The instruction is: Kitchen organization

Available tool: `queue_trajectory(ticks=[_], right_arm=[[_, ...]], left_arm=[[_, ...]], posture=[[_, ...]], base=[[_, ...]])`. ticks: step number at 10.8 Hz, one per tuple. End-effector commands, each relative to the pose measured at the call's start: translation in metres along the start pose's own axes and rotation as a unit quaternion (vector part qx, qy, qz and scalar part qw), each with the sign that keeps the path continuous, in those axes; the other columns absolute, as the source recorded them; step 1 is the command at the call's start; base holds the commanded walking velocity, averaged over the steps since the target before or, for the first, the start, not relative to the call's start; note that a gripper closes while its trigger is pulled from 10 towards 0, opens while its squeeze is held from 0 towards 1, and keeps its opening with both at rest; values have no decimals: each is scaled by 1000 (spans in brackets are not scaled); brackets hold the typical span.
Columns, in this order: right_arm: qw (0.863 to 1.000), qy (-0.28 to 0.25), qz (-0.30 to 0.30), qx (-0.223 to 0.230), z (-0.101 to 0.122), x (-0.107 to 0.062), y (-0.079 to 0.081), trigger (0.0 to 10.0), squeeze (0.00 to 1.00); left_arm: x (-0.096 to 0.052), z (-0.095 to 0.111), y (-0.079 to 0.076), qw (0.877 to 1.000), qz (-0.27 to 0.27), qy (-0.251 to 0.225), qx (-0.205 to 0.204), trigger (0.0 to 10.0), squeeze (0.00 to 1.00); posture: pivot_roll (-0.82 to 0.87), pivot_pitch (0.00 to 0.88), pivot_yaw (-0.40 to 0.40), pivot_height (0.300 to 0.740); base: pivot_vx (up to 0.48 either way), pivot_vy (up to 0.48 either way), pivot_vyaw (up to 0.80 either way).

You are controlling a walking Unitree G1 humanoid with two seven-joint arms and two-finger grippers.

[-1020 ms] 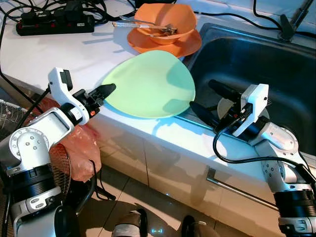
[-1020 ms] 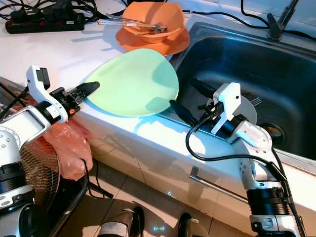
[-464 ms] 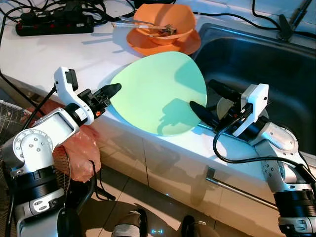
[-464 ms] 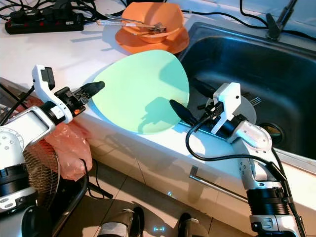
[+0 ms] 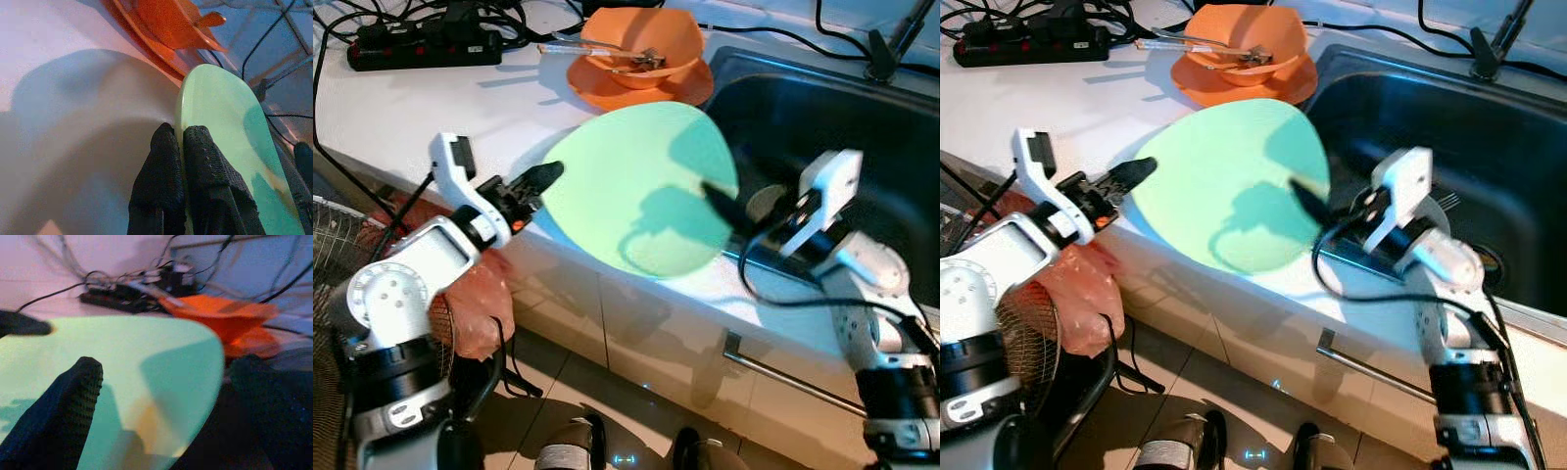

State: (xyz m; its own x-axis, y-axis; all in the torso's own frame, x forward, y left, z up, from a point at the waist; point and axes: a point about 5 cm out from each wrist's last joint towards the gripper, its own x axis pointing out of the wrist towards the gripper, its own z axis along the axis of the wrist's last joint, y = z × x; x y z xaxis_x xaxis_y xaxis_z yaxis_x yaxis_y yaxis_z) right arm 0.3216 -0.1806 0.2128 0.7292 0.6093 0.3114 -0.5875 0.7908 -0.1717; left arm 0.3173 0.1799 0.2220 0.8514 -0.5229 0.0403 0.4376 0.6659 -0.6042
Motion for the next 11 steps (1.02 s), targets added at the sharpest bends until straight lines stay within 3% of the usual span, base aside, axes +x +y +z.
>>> queue_trajectory(ticks=[1, 5, 7, 11], right_arm=[[998, -34, -44, -8, 14, 1, -14, 10000, 0], [992, -74, -99, -8, 33, -3, -32, 10000, 0], [987, -70, -144, -22, 35, -9, -45, 10000, 0], [972, -74, -219, -36, 41, -19, -66, 10000, 0]], left_arm=[[2, -7, -8, 1000, -23, 10, 5, 10000, 0], [10, -8, -18, 999, -40, -3, -2, 10000, 0], [19, 6, -26, 998, -38, -52, -6, 10000, 0], [35, 11, -56, 992, -92, -86, -14, 10000, 0]], posture=[[145, 200, 28, 740], [140, 199, 29, 740], [129, 195, 29, 740], [119, 192, 31, 740]], base=[[0, 0, 0], [0, 0, 0], [0, 0, 0], [0, 0, 0]])
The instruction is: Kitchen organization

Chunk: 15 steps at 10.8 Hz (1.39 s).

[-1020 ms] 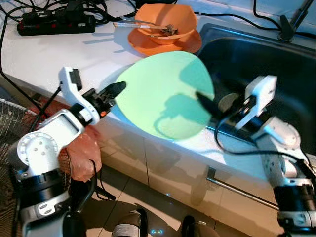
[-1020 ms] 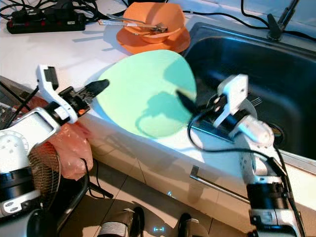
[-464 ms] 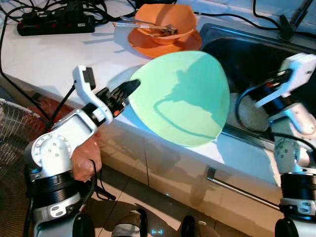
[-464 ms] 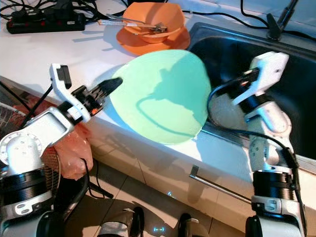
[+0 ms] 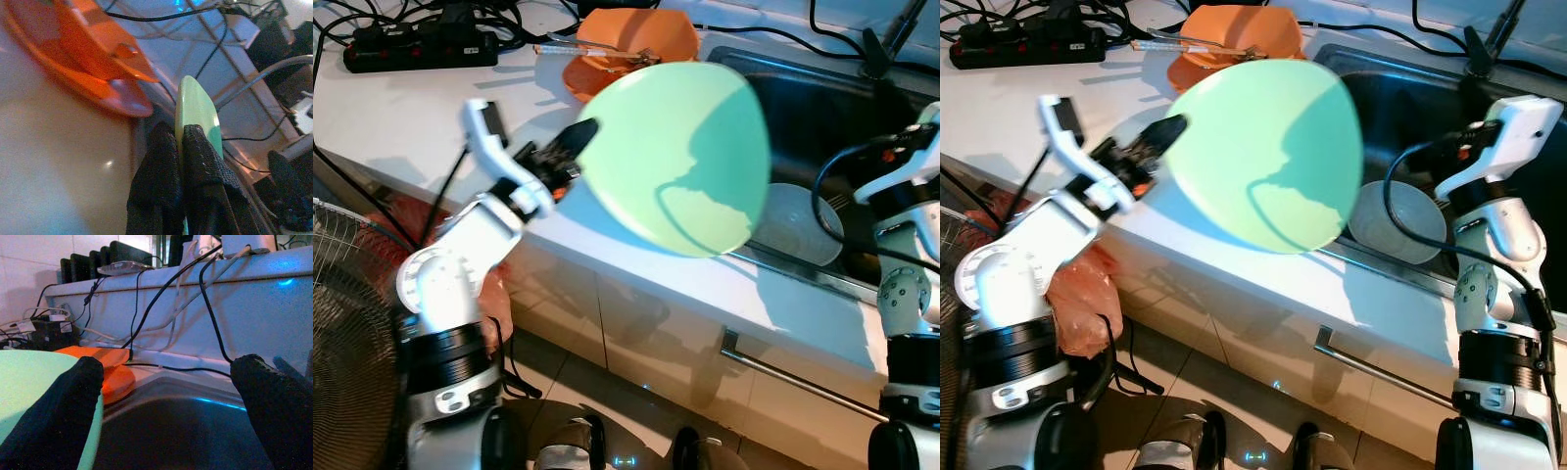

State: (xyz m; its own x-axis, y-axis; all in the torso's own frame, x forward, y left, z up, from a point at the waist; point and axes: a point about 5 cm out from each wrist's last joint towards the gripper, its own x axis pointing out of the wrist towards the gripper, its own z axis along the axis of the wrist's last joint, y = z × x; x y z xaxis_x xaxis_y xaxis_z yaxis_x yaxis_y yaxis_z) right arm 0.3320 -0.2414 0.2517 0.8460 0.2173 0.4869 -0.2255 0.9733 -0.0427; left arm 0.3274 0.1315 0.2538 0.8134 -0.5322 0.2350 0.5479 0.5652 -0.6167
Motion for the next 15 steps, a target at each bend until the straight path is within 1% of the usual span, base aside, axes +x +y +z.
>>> queue_trajectory(ticks=[1, 3, 4, 6, 8, 9, 10, 11, 12, 13, 14, 15], right_arm=[[1000, -3, -24, -20, 4, 0, -9, 10000, 0], [998, 6, -48, -35, 2, -3, -17, 10000, 0], [997, 14, -57, -49, 0, -6, -21, 10000, 0], [993, 22, -95, -68, 2, -14, -37, 10000, 0], [992, 28, -102, -76, 4, -21, -44, 10000, 0], [991, 47, -99, -83, 0, -29, -48, 10000, 0], [992, 58, -77, -80, -2, -33, -46, 10000, 0], [994, 74, -13, -80, -5, -40, -37, 10000, 0], [992, 92, 53, -62, -6, -50, -29, 10000, 0], [991, 96, 80, -47, -5, -54, -27, 10000, 0], [985, 103, 136, -18, -1, -64, -21, 10000, 0], [979, 112, 173, 2, 1, -70, -16, 10000, 0]], left_arm=[[9, 3, -16, 999, -36, -13, 4, 10000, 0], [21, 0, -26, 998, -42, -38, -6, 10000, 0], [30, 0, -29, 998, -33, -56, 4, 10000, 0], [43, -6, -37, 997, -35, -57, 44, 10000, 0], [55, -22, -43, 994, -42, -30, 97, 10000, 0], [64, -32, -48, 991, -51, -20, 118, 10000, 0], [69, -37, -50, 990, -53, -16, 133, 10000, 0], [74, -43, -54, 988, -61, -11, 144, 10000, 0], [78, -47, -57, 986, -66, -8, 152, 10000, 0], [80, -48, -57, 986, -67, -8, 154, 10000, 0], [84, -52, -56, 985, -68, -10, 159, 10000, 0], [86, -55, -56, 983, -69, -9, 167, 10000, 0]], posture=[[119, 192, 31, 740], [108, 183, 33, 740], [100, 180, 34, 740], [80, 174, 40, 740], [62, 174, 45, 740], [53, 176, 48, 740], [46, 176, 50, 740], [36, 179, 52, 740], [31, 183, 53, 740], [28, 188, 53, 740], [24, 194, 53, 740], [20, 199, 51, 740]], base=[[0, 0, 0], [0, 0, 0], [0, 0, 0], [0, 0, 0], [0, 0, 0], [0, 0, 0], [0, 0, 0], [0, 0, 0], [0, 0, 0], [0, 0, 0], [0, 0, 0], [0, 0, 0]])
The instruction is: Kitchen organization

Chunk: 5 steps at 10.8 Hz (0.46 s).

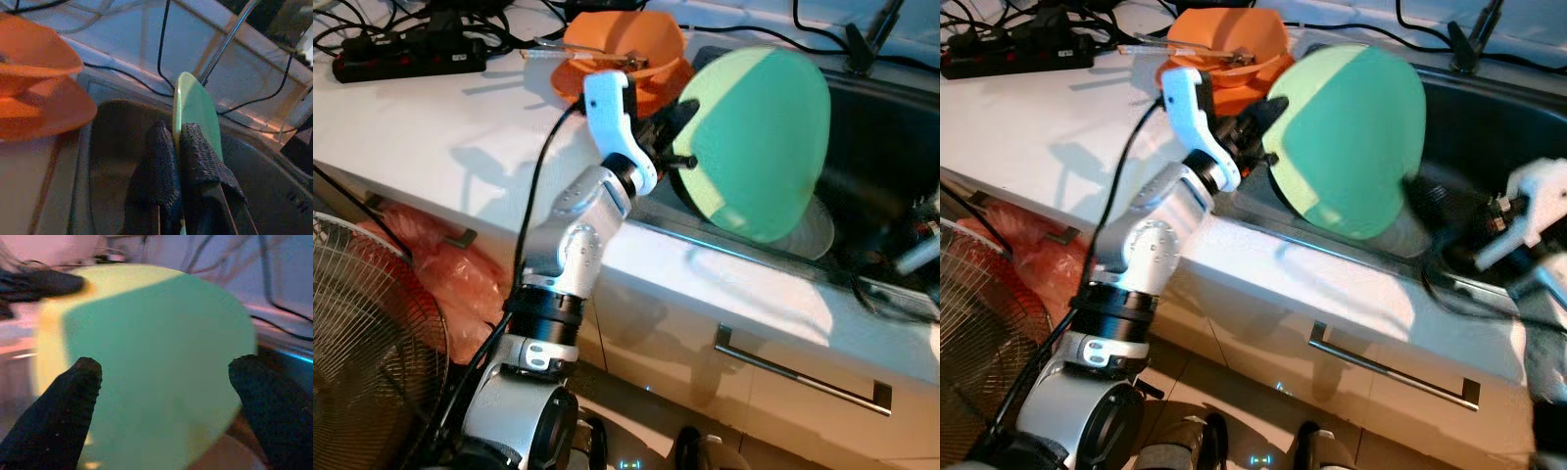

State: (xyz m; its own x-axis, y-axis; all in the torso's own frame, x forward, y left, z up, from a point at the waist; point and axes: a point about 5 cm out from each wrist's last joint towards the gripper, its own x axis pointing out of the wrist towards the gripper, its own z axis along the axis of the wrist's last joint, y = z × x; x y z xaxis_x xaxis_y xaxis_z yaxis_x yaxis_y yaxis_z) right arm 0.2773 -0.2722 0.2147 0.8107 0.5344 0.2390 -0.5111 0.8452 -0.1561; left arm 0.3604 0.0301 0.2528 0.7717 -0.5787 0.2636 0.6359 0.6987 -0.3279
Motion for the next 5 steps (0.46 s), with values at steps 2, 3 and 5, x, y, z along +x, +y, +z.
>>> queue_trajectory(ticks=[2, 3, 5], right_arm=[[999, 0, 49, 16, 6, -5, 7, 10000, 0], [999, 3, 49, 16, 7, -7, 6, 10000, 0], [999, 10, 40, 12, 8, -8, 4, 10000, 0]], left_arm=[[11, 3, -12, 999, -27, -9, 27, 10000, 0], [13, 0, -11, 999, -24, -5, 38, 10000, 0], [17, -16, -5, 999, -10, 20, 49, 10000, 0]], posture=[[20, 199, 51, 740], [19, 205, 49, 740], [12, 211, 53, 740]], base=[[0, 0, 0], [0, 0, 0], [0, 0, 0]])
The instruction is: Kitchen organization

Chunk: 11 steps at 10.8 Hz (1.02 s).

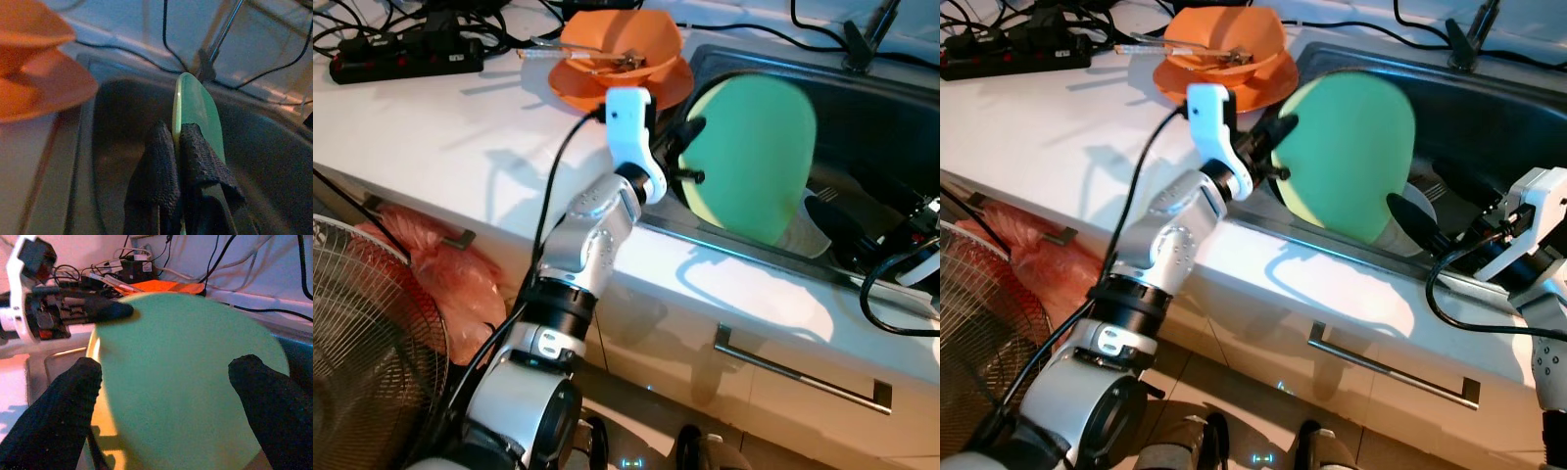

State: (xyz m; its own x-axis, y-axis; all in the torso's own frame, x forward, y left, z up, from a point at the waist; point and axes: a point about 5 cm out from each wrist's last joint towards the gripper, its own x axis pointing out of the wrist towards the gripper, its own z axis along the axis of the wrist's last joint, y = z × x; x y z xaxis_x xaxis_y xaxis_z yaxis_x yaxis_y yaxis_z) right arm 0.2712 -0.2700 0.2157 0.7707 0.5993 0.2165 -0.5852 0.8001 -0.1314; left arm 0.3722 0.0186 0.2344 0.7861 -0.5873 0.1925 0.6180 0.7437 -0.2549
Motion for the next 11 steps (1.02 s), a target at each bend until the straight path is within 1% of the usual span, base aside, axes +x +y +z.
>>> queue_trajectory(ticks=[1, 2, 3, 4, 5, 8, 9, 10, 11], right_arm=[[1000, 4, 1, -8, 5, -5, -1, 10000, 0], [1000, 3, 3, -6, 5, -6, 1, 10000, 0], [1000, 3, 4, -5, 5, -5, 2, 10000, 0], [1000, 2, 5, -3, 4, -4, 3, 10000, 0], [1000, 2, 8, 0, 2, -3, 6, 10000, 0], [1000, 0, 7, 2, 2, 0, 7, 10000, 0], [1000, -1, 8, 4, 1, 1, 8, 10000, 0], [1000, -2, 9, 6, 0, 2, 9, 10000, 0], [1000, -3, 10, 7, 0, 3, 10, 10000, 0]], left_arm=[[7, -1, -8, 1000, -12, -4, -6, 10000, 0], [8, -11, -6, 1000, -4, 13, -9, 10000, 0], [8, -18, -5, 1000, 1, 22, -13, 10000, 75], [8, -23, -5, 999, 3, 30, -14, 10000, 345], [8, -30, -5, 999, 6, 37, -14, 10000, 1000], [9, -28, -1, 999, 9, 31, -6, 10000, 1000], [9, -26, -1, 1000, 9, 28, 8, 10000, 1000], [10, -20, -2, 999, 6, 20, 32, 10000, 0], [8, -9, -1, 996, 8, 4, 87, 10000, 0]], posture=[[12, 211, 53, 740], [9, 214, 56, 740], [7, 215, 58, 740], [7, 215, 58, 740], [7, 215, 58, 740], [17, 217, 59, 740], [17, 215, 59, 740], [20, 213, 58, 740], [20, 213, 58, 740]], base=[[0, 0, 0], [0, 0, 0], [0, 0, 0], [0, 0, 0], [0, 0, 0], [0, 0, 0], [0, 0, 0], [0, 0, 0], [0, 0, 0]])
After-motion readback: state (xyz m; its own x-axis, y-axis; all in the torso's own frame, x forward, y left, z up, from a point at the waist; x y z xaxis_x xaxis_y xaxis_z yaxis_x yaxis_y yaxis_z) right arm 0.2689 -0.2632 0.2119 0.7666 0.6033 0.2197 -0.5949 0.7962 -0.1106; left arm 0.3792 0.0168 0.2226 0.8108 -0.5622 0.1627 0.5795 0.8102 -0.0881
